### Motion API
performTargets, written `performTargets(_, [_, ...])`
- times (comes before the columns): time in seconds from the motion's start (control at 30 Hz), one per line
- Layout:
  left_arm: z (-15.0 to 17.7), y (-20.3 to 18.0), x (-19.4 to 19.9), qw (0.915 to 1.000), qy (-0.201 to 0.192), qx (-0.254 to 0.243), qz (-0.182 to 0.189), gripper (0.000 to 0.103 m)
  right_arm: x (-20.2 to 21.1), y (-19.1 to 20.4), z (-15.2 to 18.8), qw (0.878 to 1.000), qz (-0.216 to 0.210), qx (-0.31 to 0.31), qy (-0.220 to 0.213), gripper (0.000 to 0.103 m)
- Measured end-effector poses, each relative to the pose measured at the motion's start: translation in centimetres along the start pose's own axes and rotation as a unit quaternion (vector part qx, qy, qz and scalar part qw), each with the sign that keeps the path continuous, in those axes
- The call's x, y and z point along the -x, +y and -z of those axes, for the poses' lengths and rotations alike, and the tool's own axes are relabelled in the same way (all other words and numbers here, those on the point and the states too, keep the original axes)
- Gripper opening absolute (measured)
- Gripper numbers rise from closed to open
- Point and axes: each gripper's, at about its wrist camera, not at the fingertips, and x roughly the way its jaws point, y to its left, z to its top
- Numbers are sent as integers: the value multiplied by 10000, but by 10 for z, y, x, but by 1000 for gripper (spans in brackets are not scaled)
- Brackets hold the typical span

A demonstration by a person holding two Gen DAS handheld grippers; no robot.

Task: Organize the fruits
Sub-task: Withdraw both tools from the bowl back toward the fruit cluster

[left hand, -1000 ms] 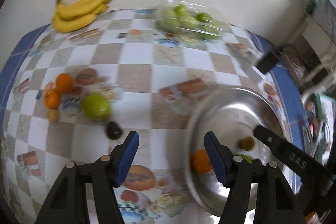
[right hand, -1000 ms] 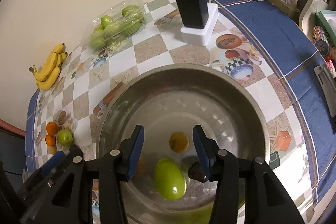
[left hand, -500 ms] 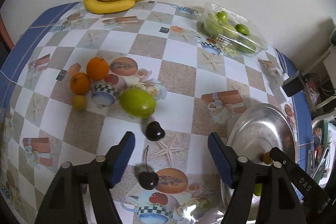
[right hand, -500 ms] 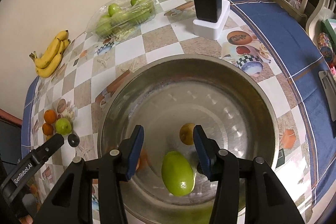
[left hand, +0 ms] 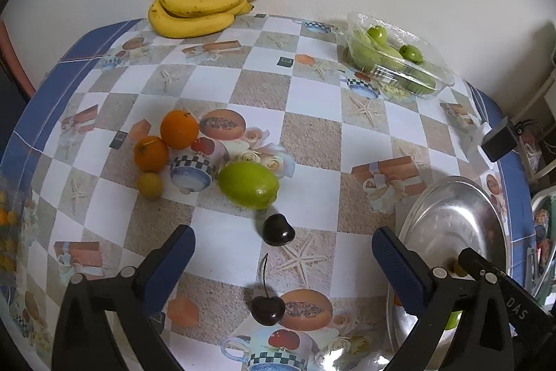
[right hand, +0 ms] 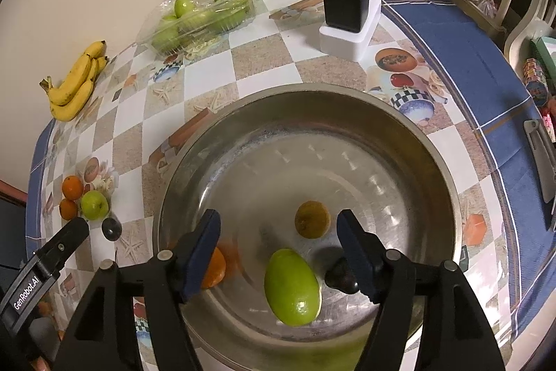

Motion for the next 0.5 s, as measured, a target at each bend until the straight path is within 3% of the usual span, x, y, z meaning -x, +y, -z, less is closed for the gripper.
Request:
performTargets(0.07, [0,0,1,10000,-15,-13,-10,103,2,0,-1,10000,-32,-7,-65,84])
performTargets(0.13, [-1,0,1,10000,-19,-26,-14,103,5,0,-1,9999,-83,-5,-130,84])
performTargets(0.2, [0,0,0,10000,5,-64,-32,103,7,0,-2,9997,-148,-45,-202,102])
performTargets(0.5, [2,-4,0,9988,37,-456,-146,103,8,4,-3,9998,-29,17,-215,103])
